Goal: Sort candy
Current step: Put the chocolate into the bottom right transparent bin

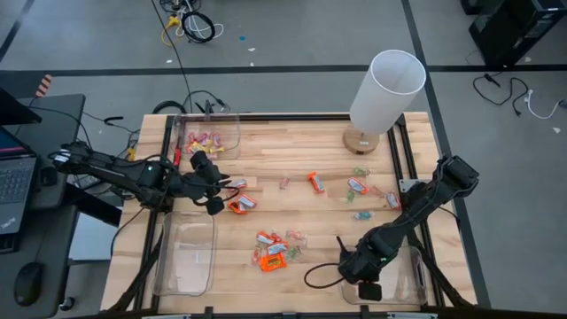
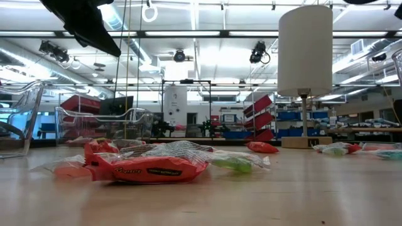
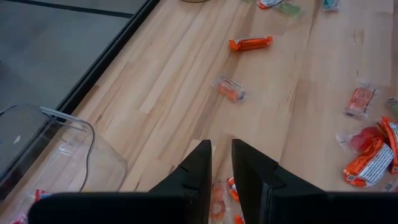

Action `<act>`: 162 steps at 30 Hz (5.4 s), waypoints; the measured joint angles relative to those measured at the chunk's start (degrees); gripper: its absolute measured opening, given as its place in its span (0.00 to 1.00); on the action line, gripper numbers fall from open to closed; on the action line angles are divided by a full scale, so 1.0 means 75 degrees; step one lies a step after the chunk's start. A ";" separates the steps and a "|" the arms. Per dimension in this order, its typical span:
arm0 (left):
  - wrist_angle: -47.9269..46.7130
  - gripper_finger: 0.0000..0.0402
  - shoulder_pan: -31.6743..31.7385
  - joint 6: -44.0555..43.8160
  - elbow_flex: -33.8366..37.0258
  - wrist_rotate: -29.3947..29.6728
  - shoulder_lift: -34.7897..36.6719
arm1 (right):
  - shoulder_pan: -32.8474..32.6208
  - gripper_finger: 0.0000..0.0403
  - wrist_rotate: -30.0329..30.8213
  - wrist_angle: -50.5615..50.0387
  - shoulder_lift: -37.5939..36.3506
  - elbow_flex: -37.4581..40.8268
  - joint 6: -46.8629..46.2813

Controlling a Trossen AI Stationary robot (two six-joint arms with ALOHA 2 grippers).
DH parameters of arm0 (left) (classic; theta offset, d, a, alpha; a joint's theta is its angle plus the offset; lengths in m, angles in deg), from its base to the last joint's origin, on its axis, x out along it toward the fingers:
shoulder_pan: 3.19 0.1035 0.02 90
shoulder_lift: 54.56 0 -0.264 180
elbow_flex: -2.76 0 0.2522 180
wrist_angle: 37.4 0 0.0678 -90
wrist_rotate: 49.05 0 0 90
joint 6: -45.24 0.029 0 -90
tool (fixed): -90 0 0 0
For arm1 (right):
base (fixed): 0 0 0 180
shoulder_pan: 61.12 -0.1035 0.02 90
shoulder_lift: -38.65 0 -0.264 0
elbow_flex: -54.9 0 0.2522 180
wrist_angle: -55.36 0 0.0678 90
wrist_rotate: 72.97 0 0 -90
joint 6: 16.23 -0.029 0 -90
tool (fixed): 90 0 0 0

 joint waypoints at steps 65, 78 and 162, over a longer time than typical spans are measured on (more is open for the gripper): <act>-0.0052 0.17 0.0003 0.0026 0.0000 -0.0002 0.0000 | -0.1042 0.22 0.2267 -0.0708 -0.0304 0.0000 -0.0005; -0.0045 0.17 0.0003 0.0122 0.0000 0.0000 0.0000 | -0.0929 0.22 0.1962 -0.1038 -0.0559 0.0000 -0.0571; 0.0508 0.17 0.0003 0.0574 0.0000 0.0000 -0.0001 | 0.4596 0.23 0.5272 -0.0939 -0.4110 0.3069 0.4227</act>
